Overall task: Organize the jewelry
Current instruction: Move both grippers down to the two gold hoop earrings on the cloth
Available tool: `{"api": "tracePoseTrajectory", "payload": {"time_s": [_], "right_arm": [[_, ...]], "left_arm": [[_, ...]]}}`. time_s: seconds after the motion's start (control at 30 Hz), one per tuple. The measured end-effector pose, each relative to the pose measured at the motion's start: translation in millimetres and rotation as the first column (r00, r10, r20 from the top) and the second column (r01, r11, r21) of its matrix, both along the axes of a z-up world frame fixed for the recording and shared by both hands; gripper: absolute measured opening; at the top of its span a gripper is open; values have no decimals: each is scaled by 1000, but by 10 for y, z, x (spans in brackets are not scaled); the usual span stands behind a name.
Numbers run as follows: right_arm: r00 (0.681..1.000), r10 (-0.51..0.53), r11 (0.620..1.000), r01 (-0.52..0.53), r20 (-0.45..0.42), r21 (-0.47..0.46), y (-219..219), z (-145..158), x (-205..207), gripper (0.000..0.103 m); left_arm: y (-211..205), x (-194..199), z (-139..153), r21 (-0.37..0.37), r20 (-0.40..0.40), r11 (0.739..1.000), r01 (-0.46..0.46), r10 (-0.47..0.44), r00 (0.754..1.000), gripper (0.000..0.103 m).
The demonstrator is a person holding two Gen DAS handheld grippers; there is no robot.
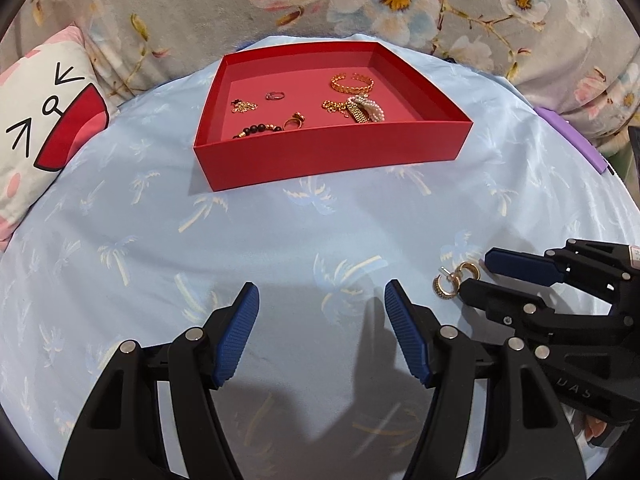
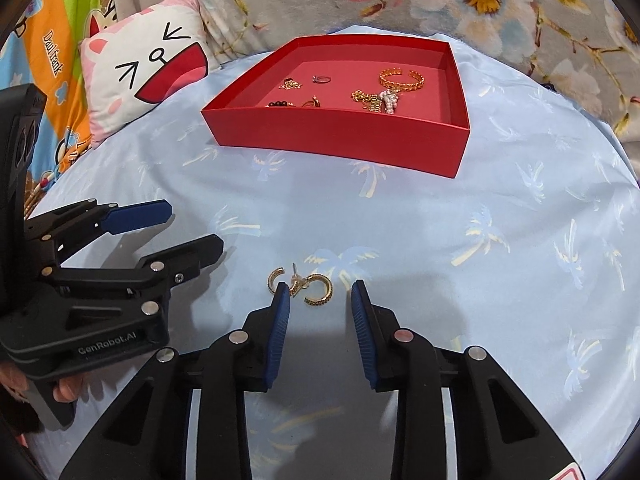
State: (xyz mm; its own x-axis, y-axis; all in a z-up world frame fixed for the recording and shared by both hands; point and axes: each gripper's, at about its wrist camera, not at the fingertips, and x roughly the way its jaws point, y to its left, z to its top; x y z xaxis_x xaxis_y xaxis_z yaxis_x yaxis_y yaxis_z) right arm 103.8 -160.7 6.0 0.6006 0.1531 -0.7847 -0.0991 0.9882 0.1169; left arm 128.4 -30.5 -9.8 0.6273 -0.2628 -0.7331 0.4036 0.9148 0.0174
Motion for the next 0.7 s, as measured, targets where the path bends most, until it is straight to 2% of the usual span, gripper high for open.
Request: {"api": "tracePoseTrajectory", "payload": {"time_s": [0.33, 0.47, 0.6, 0.7], "right_arm": [[1000, -2, 1000, 2, 1, -13, 43, -6, 45, 30], [1000, -4, 1000, 4, 2, -26, 62, -11, 50, 30], [1000, -3, 1000, 3, 3, -28, 62, -14, 53, 30], [1000, -13, 999, 13, 3, -34, 54, -15, 54, 24]], "left_arm": [[16, 32, -50, -16, -37, 1000, 0, 0, 999, 63], [22, 38, -57, -18, -41, 1000, -1, 0, 999, 68], [25, 44, -60, -23, -48, 1000, -1, 0, 999, 68], [29, 44, -58, -29, -49, 1000, 3, -5, 999, 70]]}}
